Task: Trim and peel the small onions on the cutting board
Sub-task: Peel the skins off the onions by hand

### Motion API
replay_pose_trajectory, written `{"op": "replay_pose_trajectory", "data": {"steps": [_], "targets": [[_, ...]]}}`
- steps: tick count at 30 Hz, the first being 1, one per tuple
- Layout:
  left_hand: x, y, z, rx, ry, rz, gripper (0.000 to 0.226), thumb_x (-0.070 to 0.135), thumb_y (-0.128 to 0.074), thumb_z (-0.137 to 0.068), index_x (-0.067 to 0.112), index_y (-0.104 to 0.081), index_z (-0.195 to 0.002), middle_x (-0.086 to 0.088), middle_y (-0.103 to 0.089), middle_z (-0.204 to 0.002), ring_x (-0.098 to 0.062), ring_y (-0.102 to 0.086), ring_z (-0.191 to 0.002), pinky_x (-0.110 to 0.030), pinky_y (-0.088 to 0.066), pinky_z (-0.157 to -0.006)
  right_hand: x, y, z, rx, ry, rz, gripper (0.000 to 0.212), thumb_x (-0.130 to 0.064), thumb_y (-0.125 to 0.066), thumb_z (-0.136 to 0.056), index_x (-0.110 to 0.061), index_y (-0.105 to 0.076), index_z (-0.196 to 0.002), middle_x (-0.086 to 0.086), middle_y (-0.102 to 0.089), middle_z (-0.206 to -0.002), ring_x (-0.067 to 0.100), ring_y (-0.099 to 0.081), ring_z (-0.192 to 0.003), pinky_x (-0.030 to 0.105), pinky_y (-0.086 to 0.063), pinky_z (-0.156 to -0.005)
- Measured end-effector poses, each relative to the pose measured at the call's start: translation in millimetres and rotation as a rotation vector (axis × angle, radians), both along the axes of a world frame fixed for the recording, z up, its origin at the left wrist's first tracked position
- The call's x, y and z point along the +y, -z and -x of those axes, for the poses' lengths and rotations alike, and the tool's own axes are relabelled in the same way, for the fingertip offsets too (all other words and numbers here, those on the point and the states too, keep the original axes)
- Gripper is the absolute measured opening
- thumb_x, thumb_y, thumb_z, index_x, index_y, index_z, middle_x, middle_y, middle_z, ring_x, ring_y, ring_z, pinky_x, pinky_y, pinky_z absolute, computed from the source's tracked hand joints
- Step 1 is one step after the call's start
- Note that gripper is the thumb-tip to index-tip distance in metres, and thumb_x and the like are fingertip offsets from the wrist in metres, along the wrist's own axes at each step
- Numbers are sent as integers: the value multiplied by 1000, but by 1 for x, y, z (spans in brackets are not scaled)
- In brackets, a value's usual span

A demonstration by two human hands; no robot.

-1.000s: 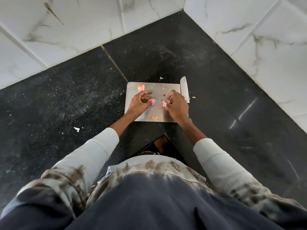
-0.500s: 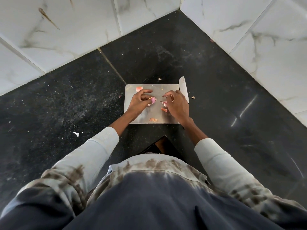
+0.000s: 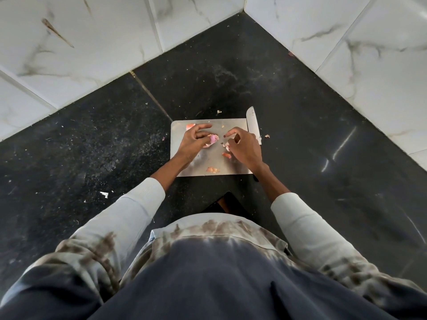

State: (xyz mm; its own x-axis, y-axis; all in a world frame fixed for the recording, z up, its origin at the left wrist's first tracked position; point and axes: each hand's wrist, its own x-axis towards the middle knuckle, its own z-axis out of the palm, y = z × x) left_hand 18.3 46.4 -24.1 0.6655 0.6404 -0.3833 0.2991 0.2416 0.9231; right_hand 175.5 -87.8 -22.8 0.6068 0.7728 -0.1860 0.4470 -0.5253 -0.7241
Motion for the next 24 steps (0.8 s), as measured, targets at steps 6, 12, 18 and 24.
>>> {"op": "replay_pose_trajectory", "data": {"steps": [6, 12, 18, 24], "targets": [[4, 2, -1, -6, 8, -6, 71, 33, -91, -78, 19, -62, -141, -6, -79, -120, -22, -74, -118, -48, -56, -110, 9, 3, 0, 72, -56, -60, 16, -27, -66, -104, -28, -73, -118, -12, -73, -110, 3, -72, -76, 8, -52, -60], [4, 0, -3, -25, 12, -25, 66, 18, -89, -86, 14, -59, -145, -7, -78, -123, -21, -74, -117, -33, -61, -99, 12, 8, 0, 182, -71, -138, 26, -42, -78, -96, -28, -76, -118, -13, -77, -107, 1, -74, -91, 10, -56, -73], [4, 9, -3, -15, -61, 6, 58, 12, -90, -83, 10, -67, -136, -8, -77, -124, -21, -74, -118, -41, -57, -109, 16, 7, 2, 171, 3, -195, 28, -48, -81, -92, -26, -78, -110, -17, -77, -100, 0, -72, -88, 16, -57, -72], [5, 13, 0, -31, -67, 32, 68, 33, -100, -68, 12, -74, -127, -9, -78, -124, -30, -73, -120, -54, -52, -113, 22, 9, -1, 140, 3, -181, 25, -42, -82, -92, -21, -77, -104, -14, -77, -93, -1, -72, -83, 13, -57, -72]]}}
